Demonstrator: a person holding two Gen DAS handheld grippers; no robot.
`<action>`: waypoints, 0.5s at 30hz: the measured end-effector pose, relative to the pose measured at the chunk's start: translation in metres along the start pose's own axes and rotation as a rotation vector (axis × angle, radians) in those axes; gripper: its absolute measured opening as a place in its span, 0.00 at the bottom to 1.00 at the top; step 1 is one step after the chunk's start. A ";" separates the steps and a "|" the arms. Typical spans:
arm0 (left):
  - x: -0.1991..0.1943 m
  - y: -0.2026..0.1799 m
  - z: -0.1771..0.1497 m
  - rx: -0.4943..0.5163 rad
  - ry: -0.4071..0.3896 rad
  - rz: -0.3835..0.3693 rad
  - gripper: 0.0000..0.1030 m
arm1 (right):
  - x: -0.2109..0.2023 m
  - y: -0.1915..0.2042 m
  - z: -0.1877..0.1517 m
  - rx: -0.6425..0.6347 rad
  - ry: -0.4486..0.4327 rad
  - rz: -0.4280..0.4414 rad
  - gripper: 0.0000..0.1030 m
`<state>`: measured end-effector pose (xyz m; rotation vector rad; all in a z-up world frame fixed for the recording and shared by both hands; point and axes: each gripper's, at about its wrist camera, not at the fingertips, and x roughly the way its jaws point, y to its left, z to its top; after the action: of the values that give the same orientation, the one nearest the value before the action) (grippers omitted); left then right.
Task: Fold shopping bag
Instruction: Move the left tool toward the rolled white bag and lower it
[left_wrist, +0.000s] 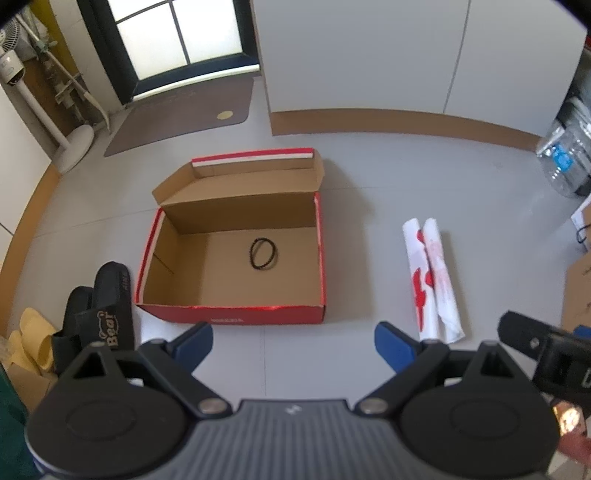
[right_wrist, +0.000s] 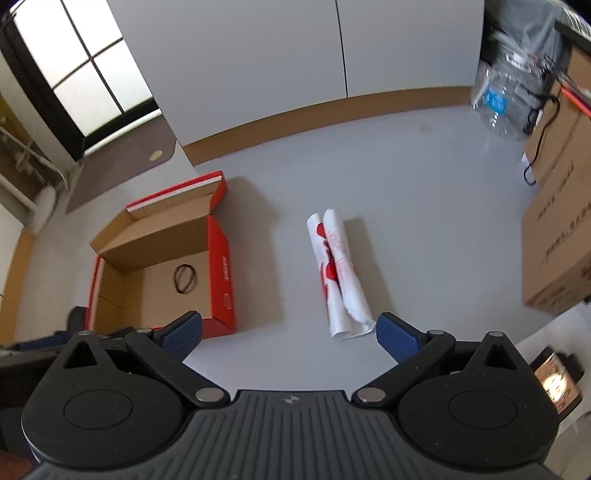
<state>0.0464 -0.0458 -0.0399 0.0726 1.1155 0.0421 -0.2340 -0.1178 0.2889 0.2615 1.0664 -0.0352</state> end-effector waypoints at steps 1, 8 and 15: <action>0.002 0.000 0.001 0.001 0.002 -0.004 0.93 | 0.003 0.001 0.002 -0.004 0.005 -0.010 0.99; 0.024 -0.007 0.007 0.059 0.030 -0.005 0.91 | 0.028 0.013 0.010 -0.076 0.065 0.020 0.88; 0.048 -0.008 0.010 0.075 0.057 0.019 0.90 | 0.052 0.014 0.016 -0.084 0.096 0.020 0.82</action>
<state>0.0770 -0.0510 -0.0794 0.1501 1.1730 0.0196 -0.1929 -0.1026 0.2535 0.1989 1.1578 0.0405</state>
